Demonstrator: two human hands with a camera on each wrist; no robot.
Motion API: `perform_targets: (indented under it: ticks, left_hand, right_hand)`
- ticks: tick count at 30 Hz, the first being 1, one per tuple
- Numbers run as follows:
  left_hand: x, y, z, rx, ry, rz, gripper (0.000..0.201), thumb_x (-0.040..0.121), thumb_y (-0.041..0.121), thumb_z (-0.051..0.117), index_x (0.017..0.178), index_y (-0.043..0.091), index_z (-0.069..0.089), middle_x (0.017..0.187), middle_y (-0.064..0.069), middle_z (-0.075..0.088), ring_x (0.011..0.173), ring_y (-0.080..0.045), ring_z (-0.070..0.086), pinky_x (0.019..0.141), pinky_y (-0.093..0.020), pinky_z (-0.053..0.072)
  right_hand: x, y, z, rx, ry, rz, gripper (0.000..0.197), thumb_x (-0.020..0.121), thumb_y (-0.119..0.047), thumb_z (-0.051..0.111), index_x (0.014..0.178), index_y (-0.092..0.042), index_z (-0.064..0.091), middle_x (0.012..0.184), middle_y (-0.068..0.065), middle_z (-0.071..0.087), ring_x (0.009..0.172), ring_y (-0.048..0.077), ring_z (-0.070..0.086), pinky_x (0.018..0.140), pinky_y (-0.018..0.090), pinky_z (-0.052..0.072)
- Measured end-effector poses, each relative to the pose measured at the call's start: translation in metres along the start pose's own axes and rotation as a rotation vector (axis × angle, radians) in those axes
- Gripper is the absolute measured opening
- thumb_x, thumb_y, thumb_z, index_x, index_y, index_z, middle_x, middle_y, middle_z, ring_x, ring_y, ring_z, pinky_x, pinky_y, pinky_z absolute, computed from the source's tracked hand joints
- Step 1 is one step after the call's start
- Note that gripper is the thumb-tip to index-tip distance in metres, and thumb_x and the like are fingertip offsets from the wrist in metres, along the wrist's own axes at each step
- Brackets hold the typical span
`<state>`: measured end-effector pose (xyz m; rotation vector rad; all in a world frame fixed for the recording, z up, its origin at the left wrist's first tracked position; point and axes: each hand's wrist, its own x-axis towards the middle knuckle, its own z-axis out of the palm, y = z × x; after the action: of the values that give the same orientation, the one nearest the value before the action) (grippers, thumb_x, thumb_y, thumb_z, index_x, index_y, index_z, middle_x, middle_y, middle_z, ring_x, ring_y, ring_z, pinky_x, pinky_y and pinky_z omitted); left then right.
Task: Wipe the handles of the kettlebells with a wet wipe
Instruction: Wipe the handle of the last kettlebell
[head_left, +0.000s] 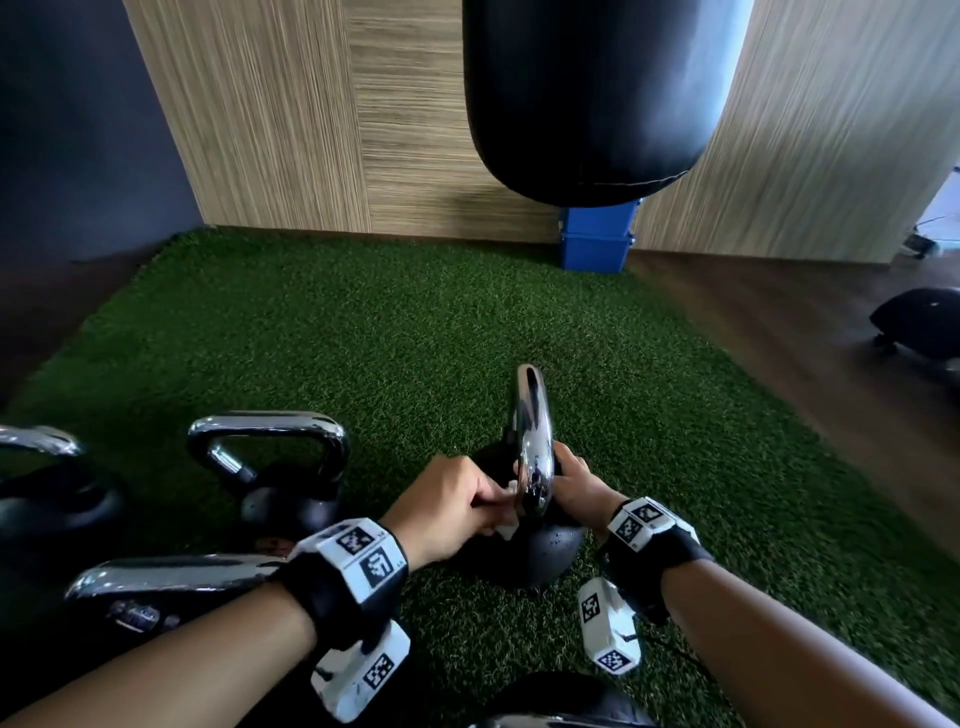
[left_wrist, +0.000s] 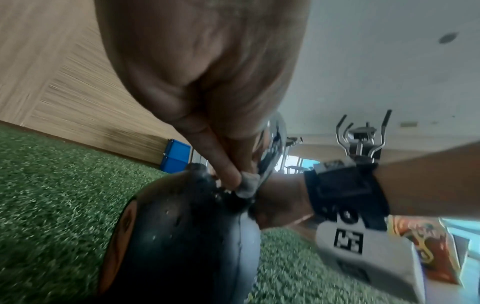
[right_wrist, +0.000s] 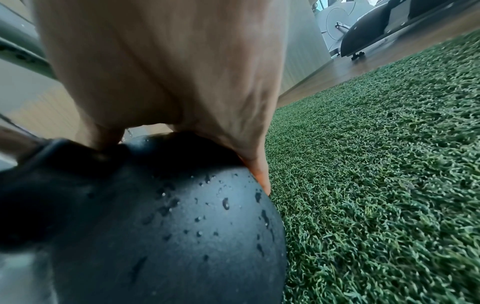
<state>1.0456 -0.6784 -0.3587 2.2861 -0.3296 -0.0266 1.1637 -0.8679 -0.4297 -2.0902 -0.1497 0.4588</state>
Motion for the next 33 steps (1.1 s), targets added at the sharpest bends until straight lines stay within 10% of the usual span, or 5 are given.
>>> perform_targets:
  ticks: [5, 8, 15, 19, 33]
  left_hand:
    - [0.004, -0.003, 0.005, 0.112, -0.036, -0.013, 0.016, 0.093, 0.030, 0.075, 0.083, 0.020, 0.081, 0.074, 0.010, 0.077, 0.066, 0.000, 0.069, 0.067, -0.021, 0.051]
    - [0.015, -0.003, -0.007, 0.036, 0.017, -0.120, 0.014, 0.090, 0.033, 0.078, 0.097, 0.022, 0.083, 0.081, 0.009, 0.080, 0.074, -0.004, 0.075, 0.073, -0.020, 0.058]
    - [0.031, 0.017, -0.046, -0.818, 0.206, -0.246, 0.022, 0.081, 0.018, 0.082, 0.100, 0.007, 0.080, 0.096, -0.013, 0.080, 0.085, -0.014, 0.077, 0.071, -0.019, 0.060]
    - [0.032, 0.028, -0.061, -0.943, 0.232, -0.213, 0.029, 0.075, 0.016, 0.080, 0.102, 0.004, 0.077, 0.099, -0.015, 0.079, 0.089, -0.016, 0.077, 0.075, -0.022, 0.061]
    - [0.045, 0.040, -0.048, -1.066, 0.250, -0.142, 0.015, 0.072, 0.014, 0.078, 0.086, 0.008, 0.080, 0.096, -0.011, 0.080, 0.085, -0.015, 0.078, 0.072, -0.019, 0.060]
  right_hand:
    - [-0.012, -0.015, -0.003, -0.086, -0.057, 0.016, 0.090, 0.073, -0.050, 0.070, 0.150, -0.018, 0.038, 0.145, 0.016, 0.044, 0.133, 0.034, 0.046, 0.110, 0.042, 0.043]
    - [-0.025, -0.050, -0.026, -0.179, -0.221, 0.036, 0.030, 0.098, -0.025, 0.062, 0.124, -0.010, 0.062, 0.127, 0.018, 0.063, 0.112, 0.027, 0.064, 0.096, 0.034, 0.053]
    - [-0.063, -0.123, -0.092, -0.111, 0.283, -0.336, 0.022, 0.083, -0.014, 0.078, 0.096, -0.031, 0.079, 0.076, -0.013, 0.073, 0.054, -0.005, 0.059, 0.049, 0.009, 0.042]
    - [-0.082, -0.142, -0.084, -0.171, 0.037, -0.514, 0.033, 0.074, -0.028, 0.087, 0.106, -0.029, 0.078, 0.090, -0.015, 0.078, 0.070, -0.008, 0.068, 0.059, 0.006, 0.047]
    - [-0.084, -0.122, -0.054, 0.092, 0.219, -0.625, 0.035, 0.069, -0.022, 0.091, 0.102, -0.027, 0.080, 0.089, -0.013, 0.079, 0.082, 0.004, 0.075, 0.076, 0.021, 0.060]
